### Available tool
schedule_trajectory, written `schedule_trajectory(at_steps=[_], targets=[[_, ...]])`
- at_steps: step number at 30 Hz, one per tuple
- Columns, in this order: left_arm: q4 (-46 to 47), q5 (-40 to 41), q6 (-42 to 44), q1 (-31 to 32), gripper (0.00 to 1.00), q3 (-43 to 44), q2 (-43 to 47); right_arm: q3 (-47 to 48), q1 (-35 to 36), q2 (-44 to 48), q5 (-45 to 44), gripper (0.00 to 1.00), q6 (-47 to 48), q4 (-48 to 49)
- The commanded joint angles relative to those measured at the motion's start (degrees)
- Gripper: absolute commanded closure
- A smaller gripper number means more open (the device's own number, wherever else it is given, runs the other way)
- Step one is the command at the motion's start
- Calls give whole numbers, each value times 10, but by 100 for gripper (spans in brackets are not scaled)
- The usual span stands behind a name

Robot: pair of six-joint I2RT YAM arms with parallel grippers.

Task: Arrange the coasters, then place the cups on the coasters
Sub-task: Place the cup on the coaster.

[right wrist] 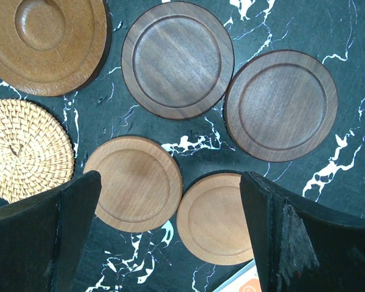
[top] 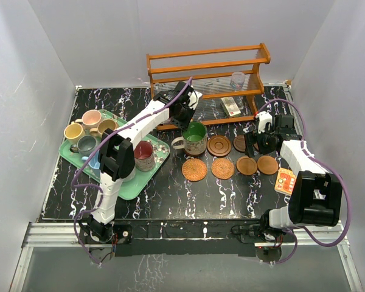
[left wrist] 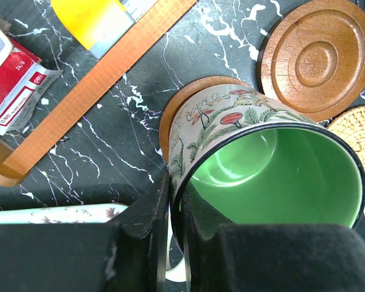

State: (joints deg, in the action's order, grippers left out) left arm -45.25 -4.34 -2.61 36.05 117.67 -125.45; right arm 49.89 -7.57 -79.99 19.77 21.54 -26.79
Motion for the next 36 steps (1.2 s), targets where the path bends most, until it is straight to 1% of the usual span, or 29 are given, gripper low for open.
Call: schedule_trajectory(at_steps=[1,15,26,31,36], targets=[[10,-19,-11,-2,100,23,25,2,-2,-1,-2,2,7,27],[13,-36,-8,-1,100,10,21,2,-2,-2,-4,2,8,28],[14,-20,-3,-1,100,7,19,2,-2,-4,-5,2,9,27],[15,-21,-1,-1,92,5,18,3,-2,-5,-5,2,9,28],[14,-25,1,-1,89,6,16,3,-2,-5,-5,2,10,27]])
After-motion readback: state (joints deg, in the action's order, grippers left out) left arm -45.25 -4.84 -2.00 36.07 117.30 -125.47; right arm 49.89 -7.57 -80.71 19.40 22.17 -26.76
